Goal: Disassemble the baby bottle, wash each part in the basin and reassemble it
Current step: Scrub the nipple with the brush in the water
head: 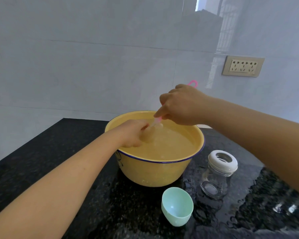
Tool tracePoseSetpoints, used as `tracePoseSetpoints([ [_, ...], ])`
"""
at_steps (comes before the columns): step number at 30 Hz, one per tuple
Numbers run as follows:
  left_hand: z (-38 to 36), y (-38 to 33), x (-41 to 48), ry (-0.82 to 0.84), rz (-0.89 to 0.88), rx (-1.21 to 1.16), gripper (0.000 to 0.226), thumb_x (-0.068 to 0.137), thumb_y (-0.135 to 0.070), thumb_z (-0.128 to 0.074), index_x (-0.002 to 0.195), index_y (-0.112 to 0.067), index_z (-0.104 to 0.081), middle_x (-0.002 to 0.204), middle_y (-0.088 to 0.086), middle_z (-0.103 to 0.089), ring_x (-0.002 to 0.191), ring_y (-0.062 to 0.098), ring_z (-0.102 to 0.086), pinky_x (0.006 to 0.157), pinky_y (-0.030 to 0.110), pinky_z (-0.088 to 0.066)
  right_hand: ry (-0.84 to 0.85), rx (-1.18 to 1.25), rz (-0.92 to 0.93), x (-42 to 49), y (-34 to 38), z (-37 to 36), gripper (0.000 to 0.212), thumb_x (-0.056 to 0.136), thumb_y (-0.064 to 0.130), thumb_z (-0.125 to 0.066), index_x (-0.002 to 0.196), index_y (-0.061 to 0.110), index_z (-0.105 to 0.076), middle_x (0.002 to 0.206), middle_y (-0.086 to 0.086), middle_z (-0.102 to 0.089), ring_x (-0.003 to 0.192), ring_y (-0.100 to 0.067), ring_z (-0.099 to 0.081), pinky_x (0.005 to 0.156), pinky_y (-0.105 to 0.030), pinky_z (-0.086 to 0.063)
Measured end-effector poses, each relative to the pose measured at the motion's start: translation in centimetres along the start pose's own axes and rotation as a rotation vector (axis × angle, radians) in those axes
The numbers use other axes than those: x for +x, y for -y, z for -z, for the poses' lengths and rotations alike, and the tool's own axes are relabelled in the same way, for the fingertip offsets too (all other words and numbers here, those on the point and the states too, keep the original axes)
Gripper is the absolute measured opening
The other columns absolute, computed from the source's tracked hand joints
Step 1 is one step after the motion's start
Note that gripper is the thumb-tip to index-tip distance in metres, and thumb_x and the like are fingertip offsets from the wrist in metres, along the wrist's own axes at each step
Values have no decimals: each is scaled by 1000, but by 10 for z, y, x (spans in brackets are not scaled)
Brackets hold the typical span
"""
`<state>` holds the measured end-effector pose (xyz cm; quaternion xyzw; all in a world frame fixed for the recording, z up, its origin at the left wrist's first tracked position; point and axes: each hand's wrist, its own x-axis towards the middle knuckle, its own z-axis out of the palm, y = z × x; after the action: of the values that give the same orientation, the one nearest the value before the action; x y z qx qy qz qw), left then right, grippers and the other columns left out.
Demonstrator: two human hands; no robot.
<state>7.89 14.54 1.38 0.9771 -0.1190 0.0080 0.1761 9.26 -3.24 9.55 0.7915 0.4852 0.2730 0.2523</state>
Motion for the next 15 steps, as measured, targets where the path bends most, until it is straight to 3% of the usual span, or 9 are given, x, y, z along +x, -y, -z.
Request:
tracePoseSetpoints([
  [3, 2, 1, -2, 20, -12, -36, 56, 80, -10, -66, 130, -24, -45, 103, -6, -51, 92, 15, -51, 71, 23, -40, 67, 74, -112, 1, -3, 3, 31, 99, 38, -40, 123, 44, -58, 108, 5, -59, 94, -21, -60, 70, -28, -36],
  [8, 0, 7, 3, 56, -19, -104, 40, 77, -14, -70, 112, -22, -53, 114, 0, -58, 95, 15, -55, 76, 26, -44, 202, 197, -325, -6, 2, -10, 28, 98, 42, -39, 116, 44, -60, 114, 5, -62, 102, -24, -59, 71, -29, -37],
  [12, 1, 6, 3, 48, 8, -135, 58, 79, -15, -70, 131, -22, -46, 120, 1, -55, 103, 17, -54, 84, 28, -47, 311, 265, -467, -8, 5, -18, 30, 97, 44, -39, 117, 37, -60, 116, 2, -62, 106, -25, -57, 75, -30, -37],
  [15, 1, 5, 2, 33, 19, -137, 64, 79, -18, -71, 136, -24, -42, 122, 1, -51, 112, 20, -51, 93, 31, -45, 502, 414, -556, -4, 7, -22, 39, 94, 49, -41, 106, 24, -68, 83, 3, -66, 85, -20, -61, 67, -27, -40],
])
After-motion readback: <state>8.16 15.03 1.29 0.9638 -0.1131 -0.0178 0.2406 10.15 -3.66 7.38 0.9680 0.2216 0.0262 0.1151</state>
